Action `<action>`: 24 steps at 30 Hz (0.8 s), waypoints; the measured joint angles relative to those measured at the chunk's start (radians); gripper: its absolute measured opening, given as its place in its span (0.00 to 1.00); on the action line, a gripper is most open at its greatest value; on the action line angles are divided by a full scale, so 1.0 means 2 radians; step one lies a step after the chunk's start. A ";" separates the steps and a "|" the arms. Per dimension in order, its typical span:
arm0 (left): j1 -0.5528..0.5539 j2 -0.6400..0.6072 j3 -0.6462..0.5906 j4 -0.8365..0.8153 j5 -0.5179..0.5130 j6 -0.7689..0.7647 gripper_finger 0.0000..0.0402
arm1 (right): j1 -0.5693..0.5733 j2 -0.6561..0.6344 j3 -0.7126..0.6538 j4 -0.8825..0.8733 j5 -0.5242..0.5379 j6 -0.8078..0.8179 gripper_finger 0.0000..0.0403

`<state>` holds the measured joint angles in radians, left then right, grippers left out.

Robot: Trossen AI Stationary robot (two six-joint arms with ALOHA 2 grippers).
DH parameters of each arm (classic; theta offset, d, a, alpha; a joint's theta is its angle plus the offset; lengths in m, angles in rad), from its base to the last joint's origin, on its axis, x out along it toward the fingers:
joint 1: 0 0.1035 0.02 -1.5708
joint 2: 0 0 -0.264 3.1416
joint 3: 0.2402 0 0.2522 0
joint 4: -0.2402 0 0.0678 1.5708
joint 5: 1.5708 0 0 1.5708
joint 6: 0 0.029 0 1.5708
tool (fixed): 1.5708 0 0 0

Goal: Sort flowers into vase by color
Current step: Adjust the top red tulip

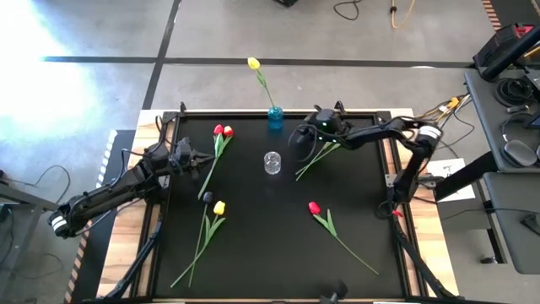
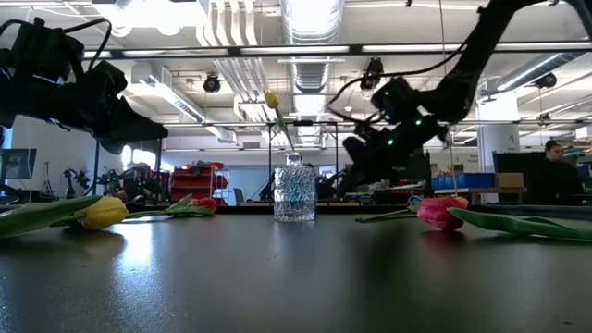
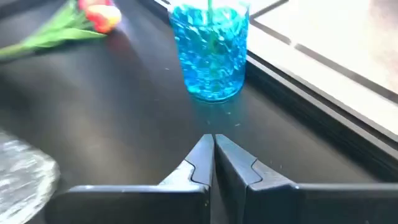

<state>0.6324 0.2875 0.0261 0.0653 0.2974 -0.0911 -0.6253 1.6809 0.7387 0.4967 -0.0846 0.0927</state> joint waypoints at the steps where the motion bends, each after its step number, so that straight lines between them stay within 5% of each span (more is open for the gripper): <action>1: 0.000 0.000 0.000 0.001 0.000 0.000 0.00 | 0.002 -0.015 -0.010 0.001 -0.001 -0.001 0.02; 12: 0.000 0.001 0.000 0.001 0.000 0.000 0.00 | 0.020 -0.166 -0.106 0.022 -0.014 -0.037 0.02; 18: 0.000 0.001 0.000 0.023 0.000 0.084 0.00 | 0.032 -0.207 -0.163 0.034 -0.014 -0.033 0.02; 24: 0.000 0.001 0.000 0.029 0.000 0.088 0.00 | 0.036 -0.220 -0.185 0.078 -0.010 -0.034 0.02</action>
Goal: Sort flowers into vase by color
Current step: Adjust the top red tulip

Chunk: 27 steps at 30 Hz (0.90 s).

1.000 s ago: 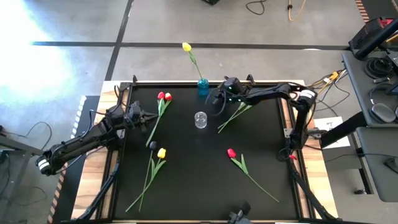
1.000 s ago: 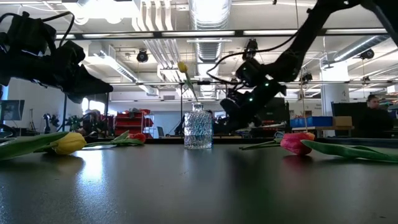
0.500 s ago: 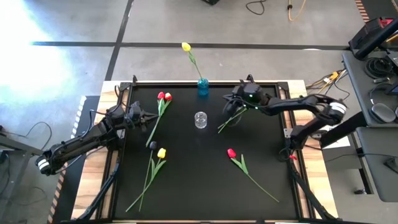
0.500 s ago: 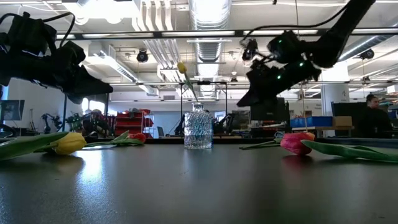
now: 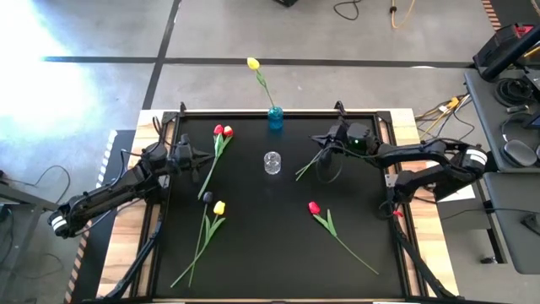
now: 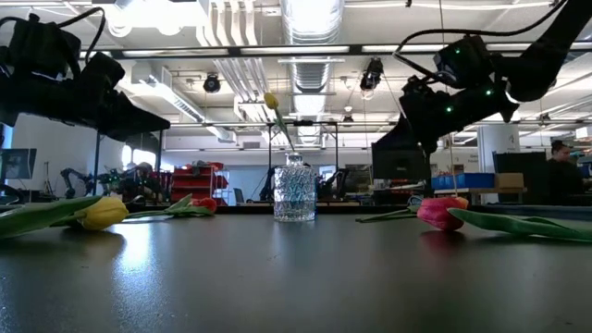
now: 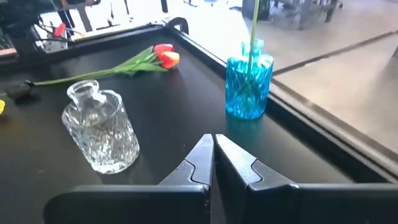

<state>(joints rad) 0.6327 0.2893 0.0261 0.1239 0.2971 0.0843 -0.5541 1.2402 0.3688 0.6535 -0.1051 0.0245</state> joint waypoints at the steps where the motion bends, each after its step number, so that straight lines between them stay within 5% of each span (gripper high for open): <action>1: 0.000 0.000 0.000 0.003 0.000 0.000 0.00 | 0.000 -0.001 0.000 0.003 0.000 -0.004 0.02; 7: 0.000 0.001 0.000 0.083 -0.010 -0.046 0.00 | 0.000 0.002 0.014 -0.006 -0.001 -0.046 0.02; 13: 0.000 0.005 0.000 0.162 -0.109 -0.213 0.00 | -0.002 0.010 0.020 -0.006 -0.002 -0.068 0.02; 19: 0.000 0.012 0.000 0.193 -0.144 -0.225 0.00 | -0.015 0.010 0.049 -0.008 -0.002 -0.091 0.02; 24: -0.011 0.046 0.034 0.152 -0.042 -0.239 0.00 | -0.024 0.010 0.068 -0.031 -0.004 -0.102 0.02; 27: -0.035 0.090 0.074 0.058 -0.053 -0.220 0.00 | -0.027 0.010 0.073 -0.051 -0.004 -0.102 0.02</action>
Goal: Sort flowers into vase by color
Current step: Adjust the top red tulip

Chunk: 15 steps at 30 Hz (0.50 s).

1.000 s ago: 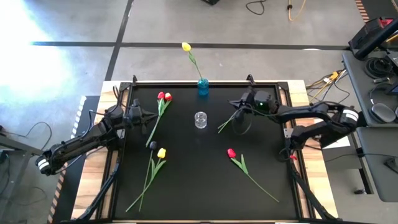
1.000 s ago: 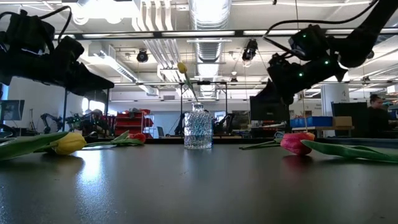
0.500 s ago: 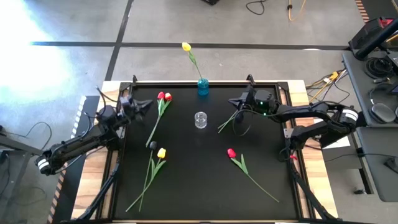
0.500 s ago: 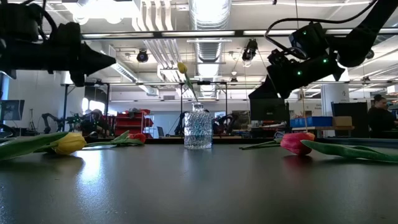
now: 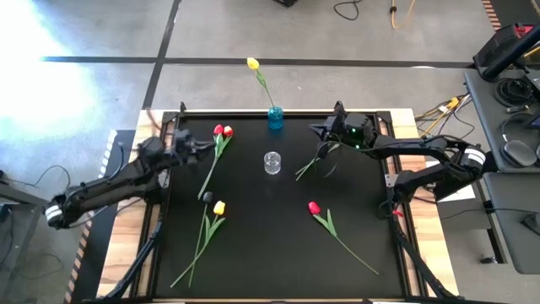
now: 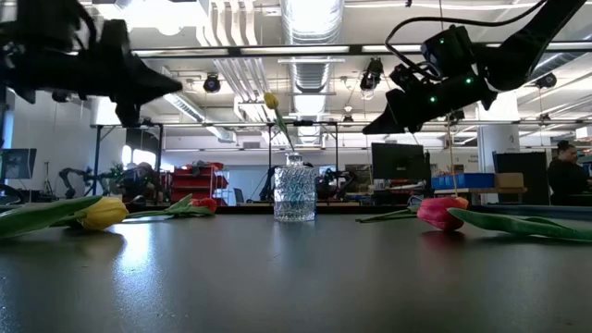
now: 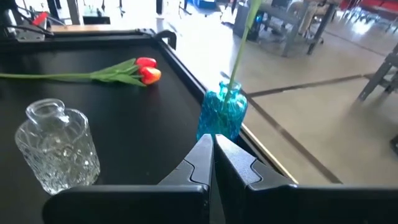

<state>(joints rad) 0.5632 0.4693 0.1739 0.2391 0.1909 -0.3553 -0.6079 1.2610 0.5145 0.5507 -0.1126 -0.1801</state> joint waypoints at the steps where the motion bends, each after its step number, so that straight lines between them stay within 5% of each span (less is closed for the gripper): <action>1: -0.008 0.018 0.019 -0.043 -0.016 0.009 0.00 | -0.001 0.000 0.000 -0.003 0.000 0.001 0.02; 6: -0.042 0.121 0.105 -0.229 -0.102 -0.005 0.00 | -0.001 0.000 -0.004 -0.016 0.000 0.000 0.02; 15: -0.049 0.240 0.183 -0.344 -0.100 -0.087 0.02 | -0.001 0.001 -0.004 -0.017 0.000 -0.027 0.02</action>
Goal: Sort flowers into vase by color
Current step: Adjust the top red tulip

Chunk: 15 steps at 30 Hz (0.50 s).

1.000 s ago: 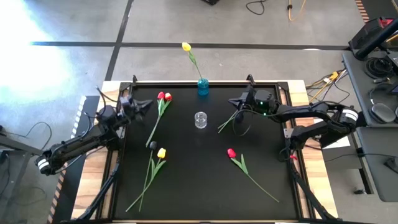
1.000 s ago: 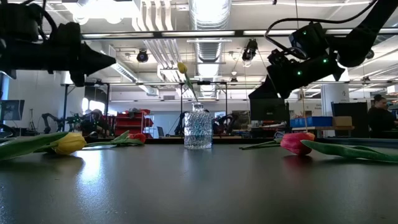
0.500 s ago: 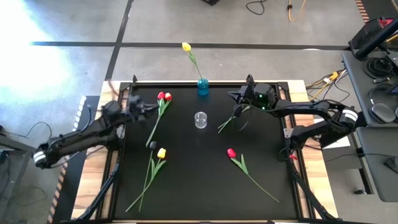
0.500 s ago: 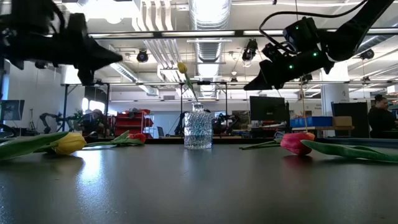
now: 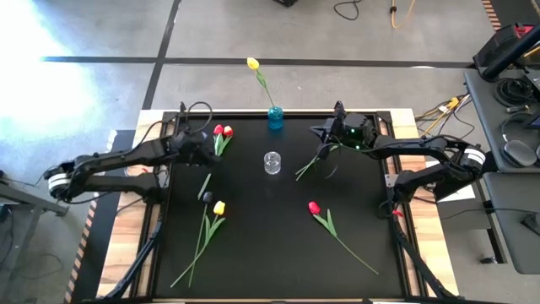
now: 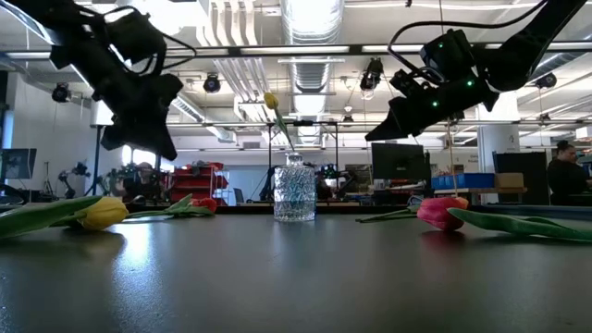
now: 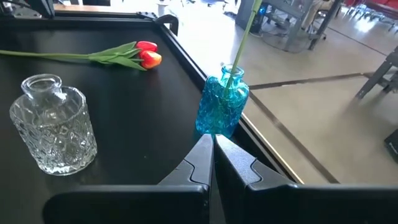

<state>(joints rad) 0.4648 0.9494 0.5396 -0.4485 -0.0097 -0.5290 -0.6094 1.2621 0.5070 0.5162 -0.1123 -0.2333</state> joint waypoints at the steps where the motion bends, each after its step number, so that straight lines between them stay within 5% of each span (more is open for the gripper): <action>1: 0.000 0.009 0.003 -0.009 0.000 -0.006 0.03 | 0.000 0.000 0.000 -0.001 0.000 -0.002 0.02; 15: 0.002 0.154 0.021 -0.024 -0.060 -0.053 0.29 | 0.000 0.000 -0.004 -0.024 0.000 -0.010 0.02</action>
<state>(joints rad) 0.4690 1.2565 0.5813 -0.4973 -0.1289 -0.6355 -0.6094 1.2621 0.4991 0.4683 -0.1123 -0.2529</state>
